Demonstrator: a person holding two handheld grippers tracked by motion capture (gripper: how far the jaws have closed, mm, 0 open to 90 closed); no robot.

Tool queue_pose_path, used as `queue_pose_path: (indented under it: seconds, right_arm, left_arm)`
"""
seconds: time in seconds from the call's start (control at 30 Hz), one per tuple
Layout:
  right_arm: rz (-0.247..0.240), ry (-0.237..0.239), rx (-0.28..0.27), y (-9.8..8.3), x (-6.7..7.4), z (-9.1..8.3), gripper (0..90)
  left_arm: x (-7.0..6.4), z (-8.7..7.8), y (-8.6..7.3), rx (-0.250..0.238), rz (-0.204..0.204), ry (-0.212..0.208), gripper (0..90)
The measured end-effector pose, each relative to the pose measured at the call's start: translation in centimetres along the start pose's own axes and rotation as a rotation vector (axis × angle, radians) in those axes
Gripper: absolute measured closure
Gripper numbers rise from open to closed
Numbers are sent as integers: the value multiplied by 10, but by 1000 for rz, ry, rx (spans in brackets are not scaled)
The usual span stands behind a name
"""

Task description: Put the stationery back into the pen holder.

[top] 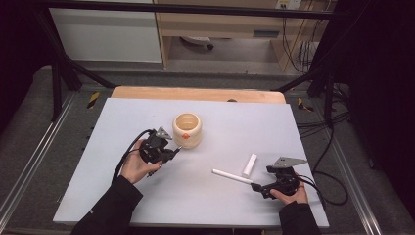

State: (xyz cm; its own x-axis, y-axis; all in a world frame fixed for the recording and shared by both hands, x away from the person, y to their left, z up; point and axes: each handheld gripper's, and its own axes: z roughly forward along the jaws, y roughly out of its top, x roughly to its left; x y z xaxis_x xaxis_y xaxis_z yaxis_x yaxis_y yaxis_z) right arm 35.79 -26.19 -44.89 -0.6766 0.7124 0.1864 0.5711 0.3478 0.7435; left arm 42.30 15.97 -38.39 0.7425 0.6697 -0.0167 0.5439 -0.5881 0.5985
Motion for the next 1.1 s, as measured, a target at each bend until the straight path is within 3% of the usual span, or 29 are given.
queue_pose_path:
  seconds: [0.5,1.1]
  right_arm:
    - [1,-2,2,0,0,0,7]
    - [-1,-1,2,0,0,0,7]
  left_arm:
    - [-1,-20,3,-119,-34,16,798]
    - [-3,-42,22,-252,-57,34,798]
